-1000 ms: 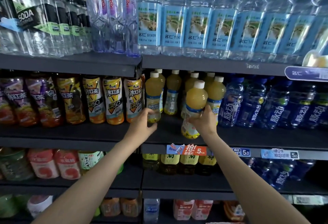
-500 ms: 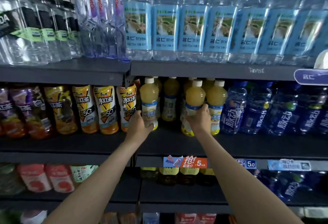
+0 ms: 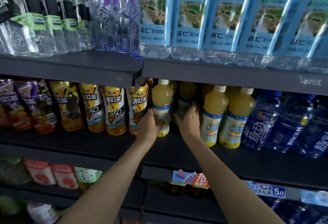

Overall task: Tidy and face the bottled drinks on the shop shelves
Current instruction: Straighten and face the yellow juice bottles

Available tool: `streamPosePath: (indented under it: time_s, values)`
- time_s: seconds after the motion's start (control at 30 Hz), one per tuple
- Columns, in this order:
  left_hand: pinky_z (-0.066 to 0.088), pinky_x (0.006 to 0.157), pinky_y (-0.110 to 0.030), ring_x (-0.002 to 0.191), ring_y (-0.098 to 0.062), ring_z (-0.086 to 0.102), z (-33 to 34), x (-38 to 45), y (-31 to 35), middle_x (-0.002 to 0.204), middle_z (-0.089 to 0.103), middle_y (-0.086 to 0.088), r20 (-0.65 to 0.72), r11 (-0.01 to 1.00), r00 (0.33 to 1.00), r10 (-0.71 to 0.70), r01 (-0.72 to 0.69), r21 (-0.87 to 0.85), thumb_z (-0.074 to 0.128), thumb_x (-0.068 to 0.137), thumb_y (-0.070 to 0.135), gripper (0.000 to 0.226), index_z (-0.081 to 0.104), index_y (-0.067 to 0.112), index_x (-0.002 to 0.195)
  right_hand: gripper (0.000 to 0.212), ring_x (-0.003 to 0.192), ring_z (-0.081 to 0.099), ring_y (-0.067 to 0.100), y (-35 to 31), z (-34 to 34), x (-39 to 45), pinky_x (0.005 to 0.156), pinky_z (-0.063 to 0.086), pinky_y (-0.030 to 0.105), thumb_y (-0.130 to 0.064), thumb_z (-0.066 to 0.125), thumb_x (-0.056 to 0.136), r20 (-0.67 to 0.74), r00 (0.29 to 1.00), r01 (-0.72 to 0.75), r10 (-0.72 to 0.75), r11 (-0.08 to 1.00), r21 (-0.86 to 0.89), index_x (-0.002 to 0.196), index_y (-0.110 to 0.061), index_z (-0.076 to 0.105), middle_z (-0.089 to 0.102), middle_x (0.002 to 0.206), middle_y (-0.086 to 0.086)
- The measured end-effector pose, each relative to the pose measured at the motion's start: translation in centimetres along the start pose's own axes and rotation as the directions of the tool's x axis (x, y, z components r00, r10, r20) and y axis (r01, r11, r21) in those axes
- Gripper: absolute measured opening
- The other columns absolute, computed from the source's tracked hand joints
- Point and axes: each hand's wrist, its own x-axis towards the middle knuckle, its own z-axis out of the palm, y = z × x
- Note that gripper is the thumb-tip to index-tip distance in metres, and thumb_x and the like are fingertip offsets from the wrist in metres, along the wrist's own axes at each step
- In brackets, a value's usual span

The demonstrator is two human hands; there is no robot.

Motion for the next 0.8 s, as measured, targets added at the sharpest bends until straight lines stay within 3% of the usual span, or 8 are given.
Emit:
streamPosePath:
  time_s: [0.1,0.2,0.3,0.4,0.57,0.63,0.7,0.8]
  values:
    - [0.046,0.086,-0.034,0.108,-0.027,0.057,0.2,0.2,-0.6,0.116,0.060,-0.014,-0.002,0.999,1.000,0.031,-0.030,0.039,0.066,0.085,0.028,0.048,0.046,0.002,0.121,0.076,0.135,0.034,0.035,0.8,2.2,2.1,0.108,0.033,0.043,-0.024,0.055,0.094,0.038,0.989,-0.144,0.143,0.989,0.040,0.149,-0.004,0.006,0.031,0.148,0.020]
    - [0.046,0.088,-0.036,0.108,-0.026,0.057,0.4,0.1,-0.9,0.116,0.059,-0.014,-0.021,0.997,0.998,0.053,-0.052,0.054,0.066,0.085,0.029,0.051,0.046,0.002,0.123,0.068,0.140,0.024,0.033,1.5,3.2,2.9,0.114,0.023,0.041,-0.027,0.045,0.099,0.034,0.986,-0.162,0.165,0.983,-0.080,0.148,0.002,0.007,0.021,0.152,0.022]
    - [0.042,0.088,-0.032,0.110,-0.026,0.055,0.5,0.0,-0.7,0.118,0.058,-0.014,-0.030,0.995,0.999,0.035,-0.032,0.092,0.064,0.087,0.030,0.050,0.045,0.003,0.124,0.060,0.126,0.041,0.039,1.6,2.7,2.1,0.100,0.039,0.044,-0.027,0.051,0.095,-0.046,0.991,-0.130,0.126,0.985,-0.112,0.139,0.006,0.025,0.037,0.138,0.026]
    - [0.038,0.092,-0.026,0.118,-0.024,0.051,0.1,-0.7,-0.2,0.126,0.055,-0.013,-0.033,0.997,0.999,0.019,-0.016,0.080,0.061,0.090,0.026,0.049,0.043,0.004,0.130,0.060,0.116,0.050,0.040,1.1,1.5,-0.6,0.087,0.044,0.045,-0.030,0.054,0.094,-0.012,0.997,-0.073,0.072,0.987,-0.144,0.136,0.005,0.028,0.044,0.130,0.023]
    - [0.039,0.103,-0.026,0.124,-0.017,0.047,-1.4,-4.3,0.2,0.132,0.053,-0.006,-0.146,0.952,0.968,0.205,-0.232,-0.201,0.052,0.094,0.017,0.041,0.045,0.010,0.134,0.056,0.114,0.051,0.036,0.4,-2.1,-5.0,0.085,0.044,0.040,-0.023,0.064,0.088,0.039,0.998,0.049,-0.048,0.999,-0.021,0.127,0.005,0.036,0.048,0.124,0.020]
    - [0.040,0.101,-0.027,0.123,-0.014,0.048,-2.2,-5.2,0.8,0.132,0.053,-0.004,-0.020,0.927,0.976,0.215,-0.211,-0.310,0.050,0.095,0.021,0.041,0.045,0.013,0.135,0.057,0.111,0.053,0.034,0.0,-3.6,-6.0,0.081,0.044,0.030,-0.019,0.070,0.084,0.094,0.994,0.051,-0.057,0.997,0.064,0.125,0.003,0.037,0.053,0.121,0.017]
    - [0.040,0.095,-0.022,0.116,-0.011,0.050,-3.2,-5.9,1.2,0.128,0.055,-0.001,0.200,0.927,0.969,0.143,-0.060,-0.371,0.048,0.096,0.027,0.040,0.046,0.015,0.134,0.066,0.104,0.058,0.027,-0.5,-5.0,-6.7,0.072,0.045,0.019,-0.015,0.074,0.080,0.147,0.989,-0.004,-0.023,0.983,0.183,0.130,-0.001,0.035,0.057,0.117,0.010]
    - [0.042,0.096,-0.027,0.102,-0.010,0.056,-4.6,-7.0,1.0,0.122,0.058,0.000,0.487,0.798,0.873,-0.030,0.314,-0.514,0.044,0.096,0.034,0.024,0.054,0.023,0.114,0.062,0.107,0.062,0.025,-1.7,-6.4,-7.6,0.085,0.055,0.040,-0.012,0.072,0.082,0.210,0.976,-0.158,0.058,0.850,0.502,0.133,-0.011,0.036,0.060,0.120,0.007]
